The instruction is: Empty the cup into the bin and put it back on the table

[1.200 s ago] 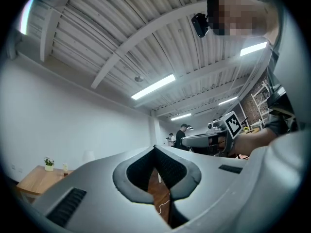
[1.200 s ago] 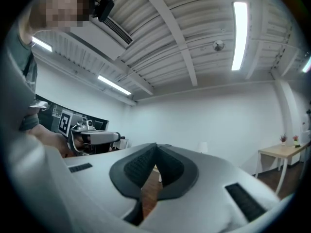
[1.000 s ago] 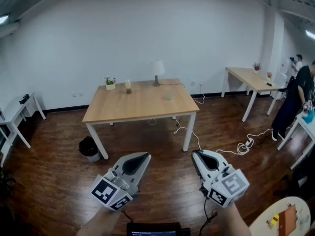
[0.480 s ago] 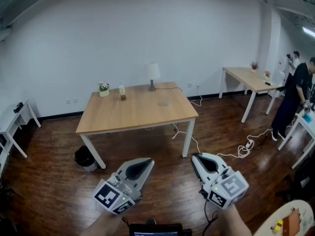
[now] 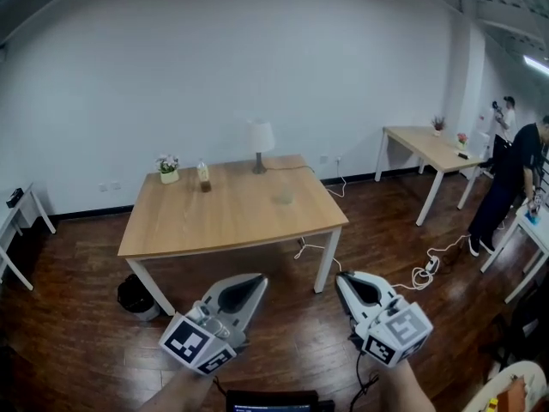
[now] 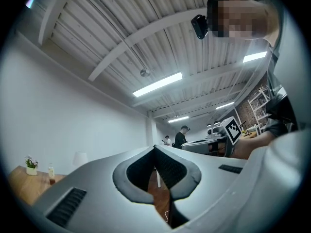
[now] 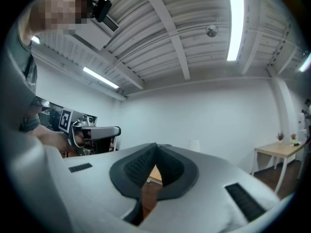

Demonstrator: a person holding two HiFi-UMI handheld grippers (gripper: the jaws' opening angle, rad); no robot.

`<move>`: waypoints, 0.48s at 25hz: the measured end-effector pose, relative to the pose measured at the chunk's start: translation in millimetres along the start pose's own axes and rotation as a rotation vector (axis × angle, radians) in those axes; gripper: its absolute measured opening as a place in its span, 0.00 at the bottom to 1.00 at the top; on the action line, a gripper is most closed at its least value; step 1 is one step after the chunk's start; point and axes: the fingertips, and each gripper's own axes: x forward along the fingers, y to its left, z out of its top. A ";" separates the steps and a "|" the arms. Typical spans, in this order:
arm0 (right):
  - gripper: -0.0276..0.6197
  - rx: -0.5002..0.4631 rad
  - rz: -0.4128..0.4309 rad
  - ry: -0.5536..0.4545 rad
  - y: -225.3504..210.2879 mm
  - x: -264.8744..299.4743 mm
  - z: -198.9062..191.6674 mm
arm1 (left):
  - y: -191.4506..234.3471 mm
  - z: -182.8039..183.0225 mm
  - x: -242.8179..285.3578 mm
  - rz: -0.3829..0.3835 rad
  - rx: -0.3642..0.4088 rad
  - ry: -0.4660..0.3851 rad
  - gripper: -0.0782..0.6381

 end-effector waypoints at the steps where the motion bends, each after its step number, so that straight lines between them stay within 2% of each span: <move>1: 0.04 0.006 -0.006 0.005 -3.3 8.5 -3.1 | 9.0 -3.3 2.5 -0.001 -0.007 0.001 0.11; 8: 0.04 0.023 -0.004 0.024 -36.0 63.5 -12.0 | 61.4 -23.4 25.3 0.009 -0.037 -0.001 0.11; 12: 0.04 0.035 0.024 0.032 -66.3 94.8 -20.8 | 92.1 -45.4 49.9 0.046 -0.059 0.024 0.11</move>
